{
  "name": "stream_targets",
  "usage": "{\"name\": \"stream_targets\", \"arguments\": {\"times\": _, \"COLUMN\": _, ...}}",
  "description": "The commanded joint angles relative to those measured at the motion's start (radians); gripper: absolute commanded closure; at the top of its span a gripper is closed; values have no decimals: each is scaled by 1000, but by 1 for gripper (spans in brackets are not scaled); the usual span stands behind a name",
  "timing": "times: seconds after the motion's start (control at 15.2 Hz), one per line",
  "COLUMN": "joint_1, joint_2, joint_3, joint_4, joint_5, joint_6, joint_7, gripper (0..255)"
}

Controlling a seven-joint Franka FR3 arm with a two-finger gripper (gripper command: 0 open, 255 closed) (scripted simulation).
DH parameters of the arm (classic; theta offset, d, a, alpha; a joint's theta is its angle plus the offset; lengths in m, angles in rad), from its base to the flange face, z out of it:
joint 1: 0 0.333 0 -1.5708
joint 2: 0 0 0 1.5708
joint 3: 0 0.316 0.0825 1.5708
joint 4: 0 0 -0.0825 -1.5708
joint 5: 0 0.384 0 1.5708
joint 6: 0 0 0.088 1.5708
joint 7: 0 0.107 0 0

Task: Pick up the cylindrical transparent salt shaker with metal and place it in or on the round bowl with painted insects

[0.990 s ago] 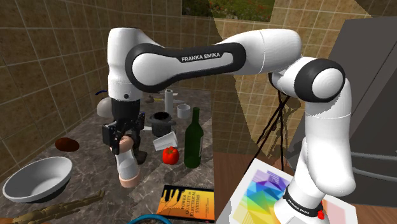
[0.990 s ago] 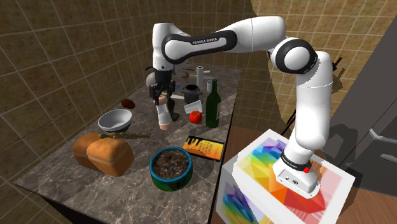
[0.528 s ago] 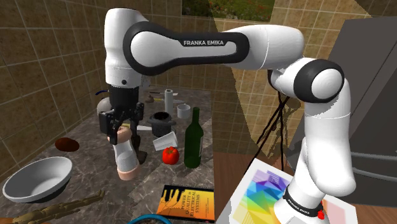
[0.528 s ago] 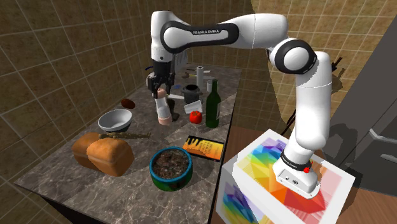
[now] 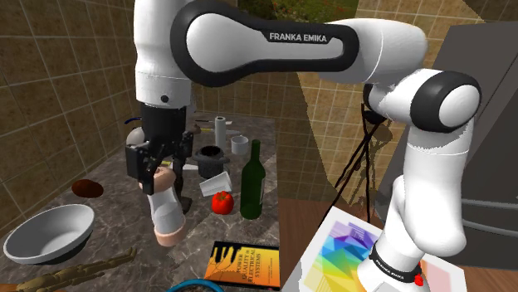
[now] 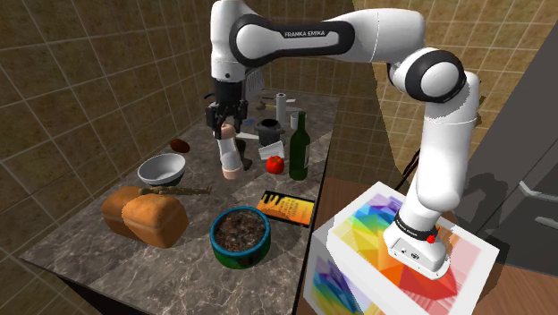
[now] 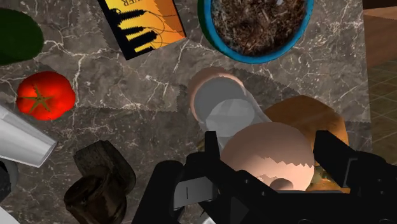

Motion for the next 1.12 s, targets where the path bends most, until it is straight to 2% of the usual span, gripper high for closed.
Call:
{"name": "stream_targets", "arguments": {"times": 0.0, "joint_1": 16, "joint_2": -37, "joint_3": 14, "joint_4": -31, "joint_5": 9, "joint_6": 0, "joint_7": 34, "gripper": 255}}
{"name": "stream_targets", "arguments": {"times": 0.73, "joint_1": 117, "joint_2": -174, "joint_3": 102, "joint_4": -91, "joint_5": 40, "joint_6": -43, "joint_7": 232, "gripper": 255}}
{"name": "stream_targets", "arguments": {"times": 1.06, "joint_1": 112, "joint_2": -193, "joint_3": 99, "joint_4": -181, "joint_5": 52, "joint_6": 29, "joint_7": 219, "gripper": 255}}
